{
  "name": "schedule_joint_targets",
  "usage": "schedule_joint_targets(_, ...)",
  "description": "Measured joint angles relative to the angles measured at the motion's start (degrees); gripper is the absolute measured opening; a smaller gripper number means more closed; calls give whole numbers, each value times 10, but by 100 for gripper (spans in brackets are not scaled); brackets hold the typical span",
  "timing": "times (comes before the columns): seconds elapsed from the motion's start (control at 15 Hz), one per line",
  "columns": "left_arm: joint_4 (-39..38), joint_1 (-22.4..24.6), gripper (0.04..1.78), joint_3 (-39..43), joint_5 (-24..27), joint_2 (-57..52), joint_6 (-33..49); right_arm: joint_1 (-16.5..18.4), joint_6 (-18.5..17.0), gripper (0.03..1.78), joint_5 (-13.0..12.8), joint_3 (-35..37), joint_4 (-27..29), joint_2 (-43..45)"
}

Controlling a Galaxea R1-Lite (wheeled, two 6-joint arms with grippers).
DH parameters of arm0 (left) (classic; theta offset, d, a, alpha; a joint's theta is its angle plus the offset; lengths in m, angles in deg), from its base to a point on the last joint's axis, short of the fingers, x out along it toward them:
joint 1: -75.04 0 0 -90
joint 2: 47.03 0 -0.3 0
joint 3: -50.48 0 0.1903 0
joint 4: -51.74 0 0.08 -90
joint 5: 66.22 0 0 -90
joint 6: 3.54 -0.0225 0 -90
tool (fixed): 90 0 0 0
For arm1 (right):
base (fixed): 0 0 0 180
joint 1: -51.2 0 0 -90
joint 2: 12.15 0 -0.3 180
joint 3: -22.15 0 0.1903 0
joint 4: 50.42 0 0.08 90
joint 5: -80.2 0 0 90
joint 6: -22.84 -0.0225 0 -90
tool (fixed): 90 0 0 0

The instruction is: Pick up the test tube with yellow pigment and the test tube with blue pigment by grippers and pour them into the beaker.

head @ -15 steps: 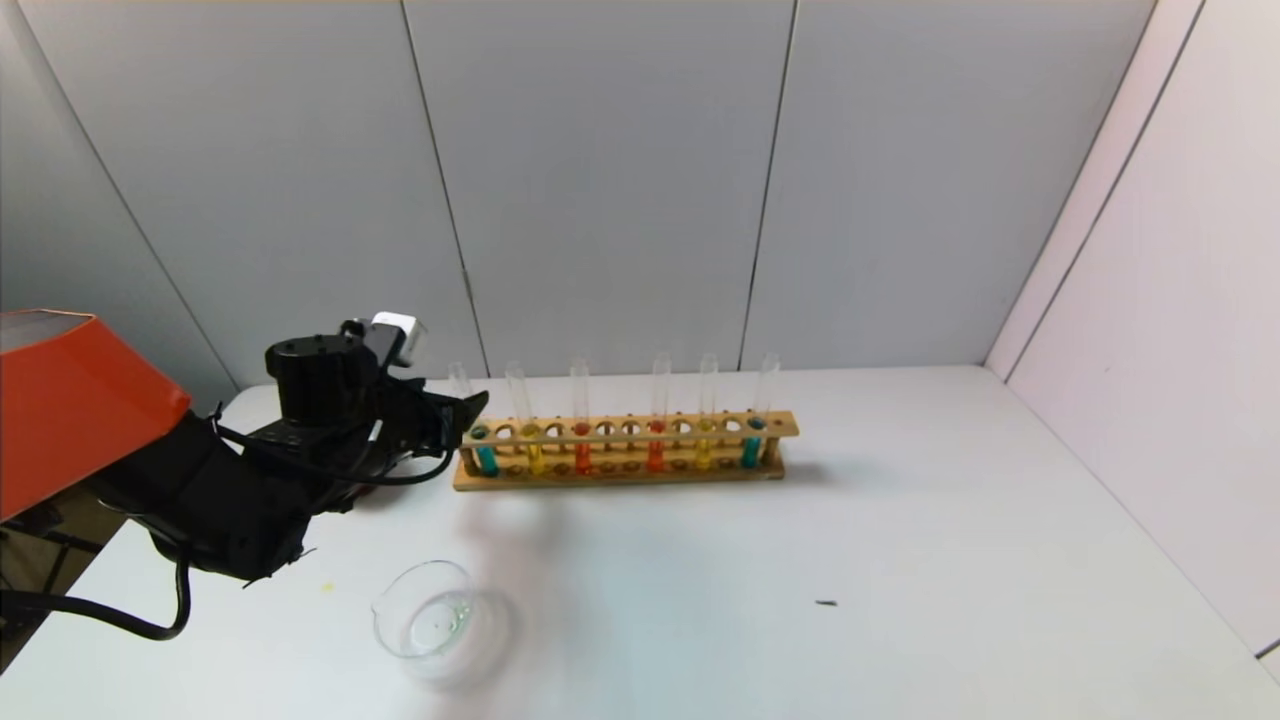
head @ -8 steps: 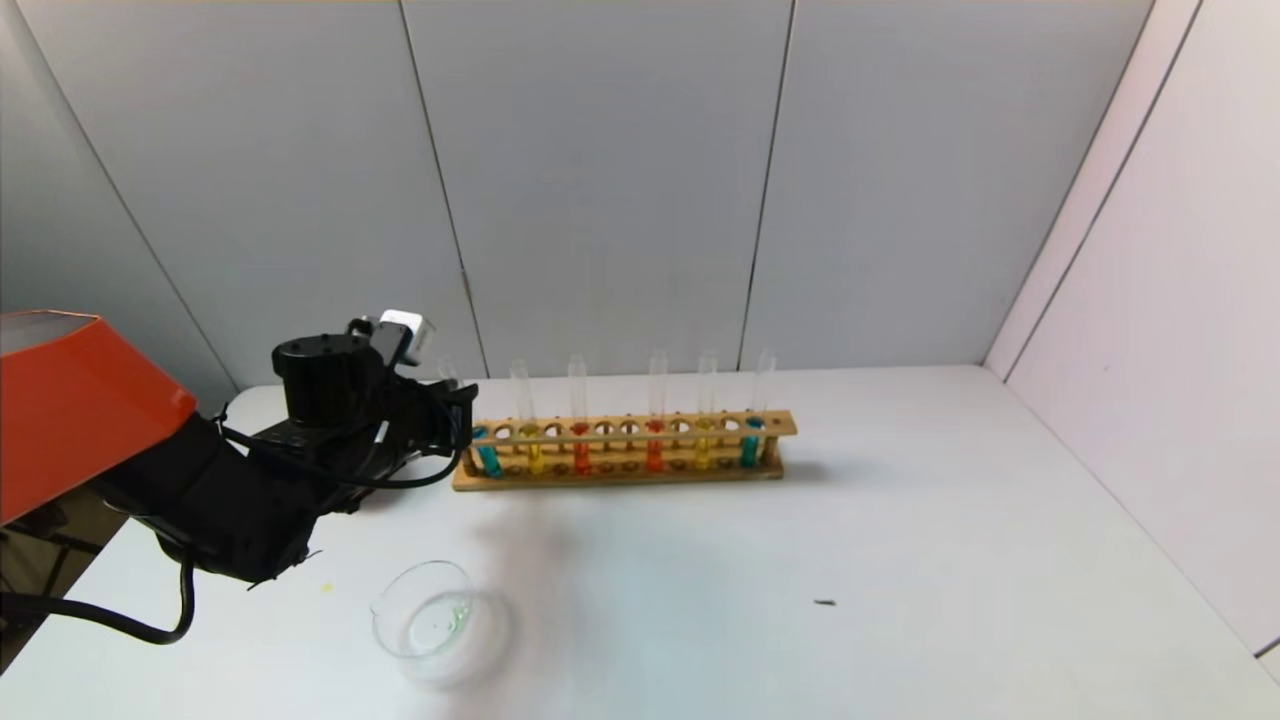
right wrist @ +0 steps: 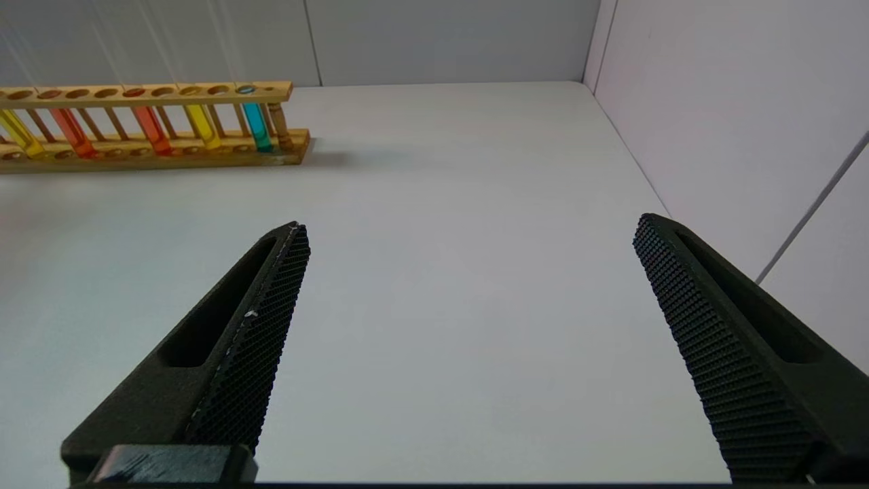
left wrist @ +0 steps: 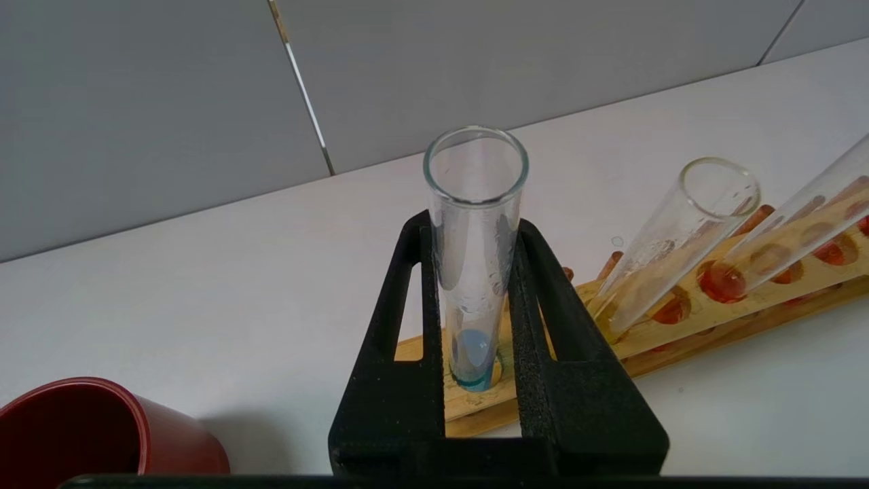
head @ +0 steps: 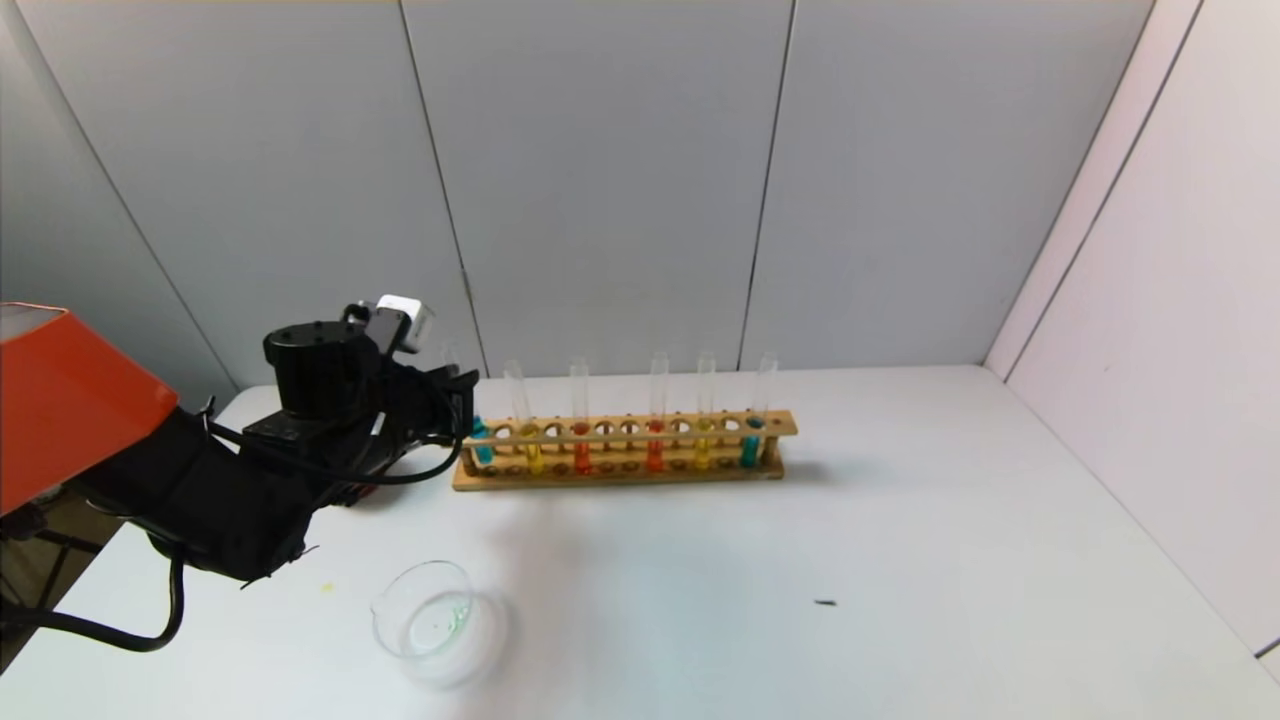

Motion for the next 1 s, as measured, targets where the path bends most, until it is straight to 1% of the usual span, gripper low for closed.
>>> schedule_joint_targets(0.47, 29, -17, 33, 7, -3, -33, -30, 0, 0, 174, 0, 0, 0, 0)
schedule_joint_targets(0.6, 61, -18, 33, 6, -2, -46, -29, 0, 0, 174, 0, 0, 0, 0)
schedule_joint_targets(1.0, 104, -19, 33, -25, -2, -78, -28, 0, 0, 174, 0, 0, 0, 0)
